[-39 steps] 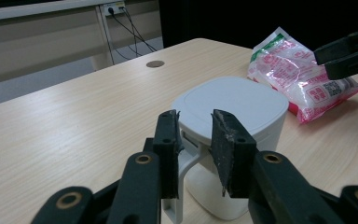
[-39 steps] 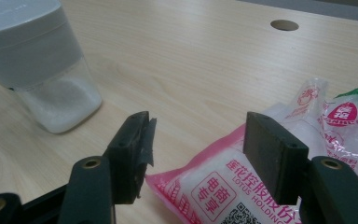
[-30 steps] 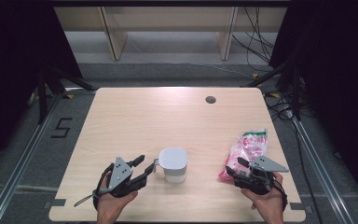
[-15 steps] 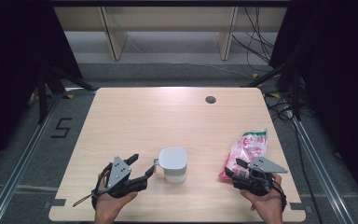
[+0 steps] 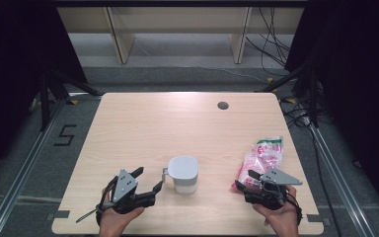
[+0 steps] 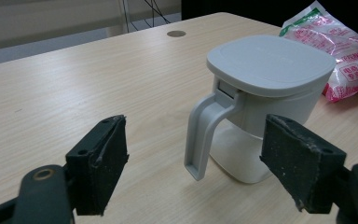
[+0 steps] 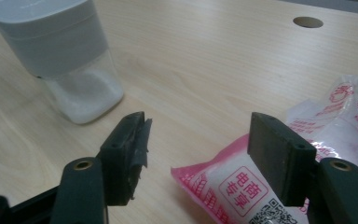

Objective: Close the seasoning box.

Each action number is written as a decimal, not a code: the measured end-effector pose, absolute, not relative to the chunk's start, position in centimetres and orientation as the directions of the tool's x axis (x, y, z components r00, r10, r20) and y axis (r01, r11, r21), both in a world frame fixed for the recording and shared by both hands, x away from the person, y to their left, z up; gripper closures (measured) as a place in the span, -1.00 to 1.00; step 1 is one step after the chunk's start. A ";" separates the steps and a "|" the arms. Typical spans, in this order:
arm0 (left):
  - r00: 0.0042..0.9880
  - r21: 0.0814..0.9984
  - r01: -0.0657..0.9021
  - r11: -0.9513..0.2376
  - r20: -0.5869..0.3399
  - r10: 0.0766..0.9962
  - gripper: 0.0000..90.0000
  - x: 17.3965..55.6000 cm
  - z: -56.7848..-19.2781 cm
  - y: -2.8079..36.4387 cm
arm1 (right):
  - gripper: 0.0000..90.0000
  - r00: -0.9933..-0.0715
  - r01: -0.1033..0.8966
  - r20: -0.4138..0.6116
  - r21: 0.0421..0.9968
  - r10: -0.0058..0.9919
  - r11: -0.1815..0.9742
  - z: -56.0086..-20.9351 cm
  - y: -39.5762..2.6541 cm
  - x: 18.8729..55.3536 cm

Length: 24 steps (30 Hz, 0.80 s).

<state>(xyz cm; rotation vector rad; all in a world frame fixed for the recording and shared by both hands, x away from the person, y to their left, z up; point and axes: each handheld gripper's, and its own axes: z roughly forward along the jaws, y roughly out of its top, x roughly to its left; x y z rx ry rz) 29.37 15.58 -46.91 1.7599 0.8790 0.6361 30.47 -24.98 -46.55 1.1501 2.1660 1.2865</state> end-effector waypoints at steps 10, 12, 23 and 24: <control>0.607 0.936 0.252 -0.246 0.045 0.793 -0.56 29.1 -47.4 15.2 | -0.22 -0.634 0.435 0.067 0.855 0.771 0.282 -46.9 -24.6 30.4; 0.614 0.938 0.250 -0.238 0.036 0.789 -0.57 29.0 -47.5 14.8 | -0.22 -0.629 0.437 0.067 0.855 0.775 0.281 -46.9 -24.5 30.3; 0.632 0.929 0.261 -0.264 0.042 0.774 -0.58 28.5 -47.6 14.2 | -0.23 -0.636 0.445 0.066 0.845 0.769 0.295 -46.9 -24.2 29.7; 0.632 0.929 0.261 -0.264 0.042 0.774 -0.58 28.5 -47.6 14.2 | -0.23 -0.628 0.468 0.085 0.836 0.774 0.288 -46.8 -24.1 29.4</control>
